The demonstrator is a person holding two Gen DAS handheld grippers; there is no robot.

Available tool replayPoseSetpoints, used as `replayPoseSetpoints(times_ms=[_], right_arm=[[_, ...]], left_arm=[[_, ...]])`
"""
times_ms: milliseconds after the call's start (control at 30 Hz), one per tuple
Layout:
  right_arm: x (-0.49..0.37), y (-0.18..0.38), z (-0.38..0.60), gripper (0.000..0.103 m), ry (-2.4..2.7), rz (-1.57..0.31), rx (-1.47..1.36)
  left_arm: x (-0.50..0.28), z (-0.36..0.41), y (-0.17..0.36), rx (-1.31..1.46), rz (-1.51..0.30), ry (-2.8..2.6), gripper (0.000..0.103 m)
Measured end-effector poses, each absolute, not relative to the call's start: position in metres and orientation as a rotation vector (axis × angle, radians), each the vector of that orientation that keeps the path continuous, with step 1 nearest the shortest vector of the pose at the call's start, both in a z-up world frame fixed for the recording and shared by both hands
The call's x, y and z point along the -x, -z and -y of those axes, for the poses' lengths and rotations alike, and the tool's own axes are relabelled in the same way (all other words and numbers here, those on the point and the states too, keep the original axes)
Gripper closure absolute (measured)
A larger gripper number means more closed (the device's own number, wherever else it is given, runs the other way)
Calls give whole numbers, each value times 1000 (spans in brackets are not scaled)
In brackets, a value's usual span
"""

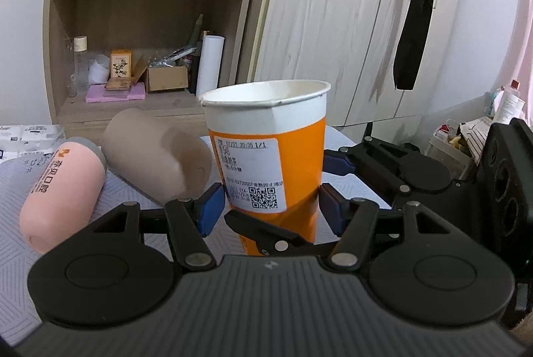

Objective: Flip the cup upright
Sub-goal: 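Lower the upright orange cup onto the cloth with the right gripper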

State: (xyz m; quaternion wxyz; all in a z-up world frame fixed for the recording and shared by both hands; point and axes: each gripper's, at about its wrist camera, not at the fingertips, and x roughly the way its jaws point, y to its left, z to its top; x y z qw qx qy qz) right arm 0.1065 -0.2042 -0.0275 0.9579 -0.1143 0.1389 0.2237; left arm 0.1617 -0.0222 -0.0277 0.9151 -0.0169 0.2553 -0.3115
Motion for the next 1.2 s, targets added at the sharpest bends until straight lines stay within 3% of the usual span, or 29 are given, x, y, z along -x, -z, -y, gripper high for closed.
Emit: replayPoseSetpoints(times_ms=[867,1200], right_arm=[[-93,31,212,21,-434,-412,293],[-90,29,218,19,-431,-447,264]], left_arm=[[-141,32,36,79,-539,675,43],[-138,35,35,123,-557,675,37]])
